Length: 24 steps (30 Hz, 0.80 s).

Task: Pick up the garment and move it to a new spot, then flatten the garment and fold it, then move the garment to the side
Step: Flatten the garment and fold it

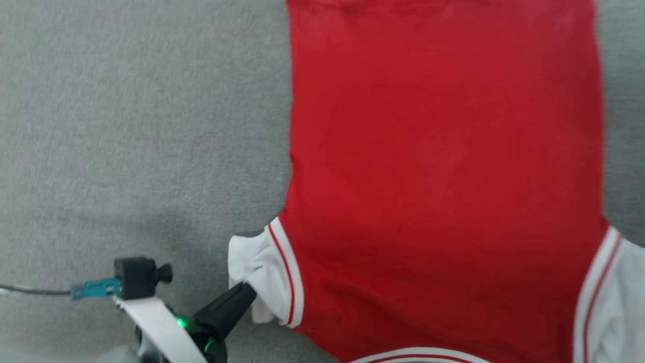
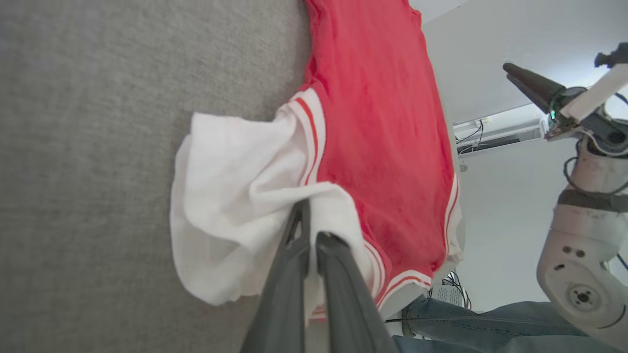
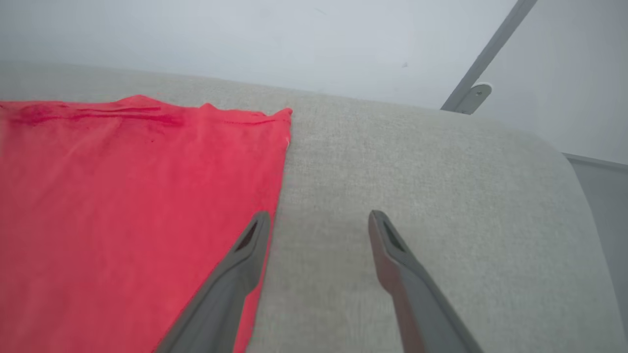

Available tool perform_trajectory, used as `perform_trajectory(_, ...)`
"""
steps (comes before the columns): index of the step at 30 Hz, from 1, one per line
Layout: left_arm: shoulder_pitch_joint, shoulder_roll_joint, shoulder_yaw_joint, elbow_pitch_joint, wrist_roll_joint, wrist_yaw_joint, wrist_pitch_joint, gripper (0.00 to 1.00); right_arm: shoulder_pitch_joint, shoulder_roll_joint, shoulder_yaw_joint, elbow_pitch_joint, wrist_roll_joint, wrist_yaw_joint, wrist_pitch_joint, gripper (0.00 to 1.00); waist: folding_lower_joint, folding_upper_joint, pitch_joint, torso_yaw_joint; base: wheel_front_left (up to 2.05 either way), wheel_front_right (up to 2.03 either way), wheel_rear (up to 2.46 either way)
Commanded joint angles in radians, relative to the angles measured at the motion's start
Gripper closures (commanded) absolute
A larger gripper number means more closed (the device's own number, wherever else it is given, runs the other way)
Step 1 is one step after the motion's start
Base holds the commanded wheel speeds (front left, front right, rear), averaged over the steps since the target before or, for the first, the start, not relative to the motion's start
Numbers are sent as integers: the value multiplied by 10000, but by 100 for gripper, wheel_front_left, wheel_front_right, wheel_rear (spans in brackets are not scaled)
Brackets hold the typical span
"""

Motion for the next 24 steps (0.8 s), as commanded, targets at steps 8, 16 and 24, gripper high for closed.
perform_trajectory(8,-966,-321,-490,-193,15,22,-123,100,-3611,-411,753,3978,-1917,-3,288,0,0,0,1249,1301,0,0,0)
perform_trajectory(16,-1477,-461,-888,-337,2,23,-356,100,-4995,-253,849,5861,-3109,-2,1121,0,0,0,1908,1670,0,0,0)
perform_trajectory(24,-1775,-321,-1161,-169,-61,23,-559,100,-5019,142,649,6268,-2982,-2,517,100,0,0,1518,1377,0,0,0)
